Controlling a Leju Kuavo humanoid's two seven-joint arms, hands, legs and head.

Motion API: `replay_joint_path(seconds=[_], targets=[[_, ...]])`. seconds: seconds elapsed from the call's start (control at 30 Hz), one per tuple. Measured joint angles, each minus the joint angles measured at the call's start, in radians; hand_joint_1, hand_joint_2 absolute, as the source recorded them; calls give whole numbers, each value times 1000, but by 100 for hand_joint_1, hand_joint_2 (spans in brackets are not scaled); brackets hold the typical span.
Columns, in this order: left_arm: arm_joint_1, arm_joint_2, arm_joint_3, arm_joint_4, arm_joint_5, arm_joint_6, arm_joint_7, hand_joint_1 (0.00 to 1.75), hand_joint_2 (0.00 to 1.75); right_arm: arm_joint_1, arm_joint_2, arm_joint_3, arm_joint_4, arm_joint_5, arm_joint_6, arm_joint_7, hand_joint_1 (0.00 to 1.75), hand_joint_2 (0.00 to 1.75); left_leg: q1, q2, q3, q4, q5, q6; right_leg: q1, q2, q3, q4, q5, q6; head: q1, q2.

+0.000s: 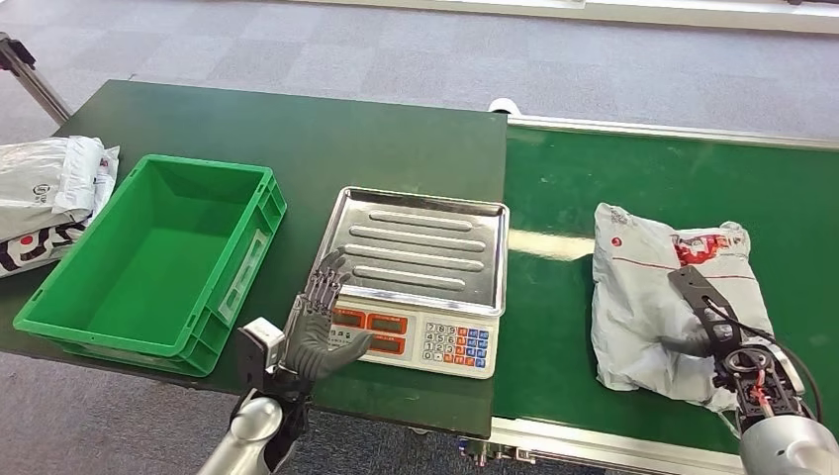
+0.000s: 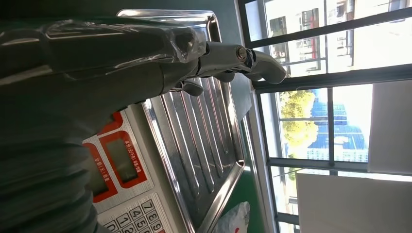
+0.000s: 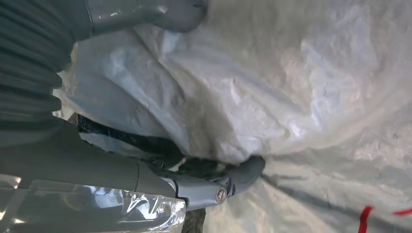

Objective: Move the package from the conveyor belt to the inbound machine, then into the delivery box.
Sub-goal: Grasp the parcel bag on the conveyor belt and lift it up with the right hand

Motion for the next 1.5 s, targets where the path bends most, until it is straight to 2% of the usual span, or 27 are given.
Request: replay_joint_path(seconds=[0.47, 0.73, 0.83, 1.2, 1.37, 1.5], targets=[[-24, 13, 4, -1, 15, 7, -8, 0, 175, -24, -6, -27, 1, -17, 7, -80, 175, 175, 0, 0, 0, 0, 0, 0, 0, 0, 0, 0, 0, 0, 0, 0], [12, 13, 35, -40, 12, 22, -10, 0, 175, -43, -4, -27, -4, -12, -48, -267, 175, 175, 0, 0, 0, 0, 0, 0, 0, 0, 0, 0, 0, 0, 0, 0], [37, 13, 39, -56, 3, 25, -9, 0, 175, -44, 1, -26, -10, -20, -66, -312, 175, 175, 0, 0, 0, 0, 0, 0, 0, 0, 0, 0, 0, 0, 0, 0], [67, 5, 49, -68, -10, 36, -4, 0, 175, -45, 14, -26, -27, -29, -90, -317, 175, 175, 0, 0, 0, 0, 0, 0, 0, 0, 0, 0, 0, 0, 0, 0], [81, 5, 49, -88, -31, 55, 1, 0, 175, -47, 16, -20, -36, -19, -167, -303, 175, 175, 0, 0, -1, 0, 0, 0, 0, 0, 0, 0, 0, 0, 0, 0], [101, -1, 49, -118, -42, 76, 1, 0, 175, -55, 20, -6, -64, -46, -232, -371, 175, 175, 0, 0, -1, 0, 0, 0, 0, 0, 0, 0, 0, 0, 0, 0]])
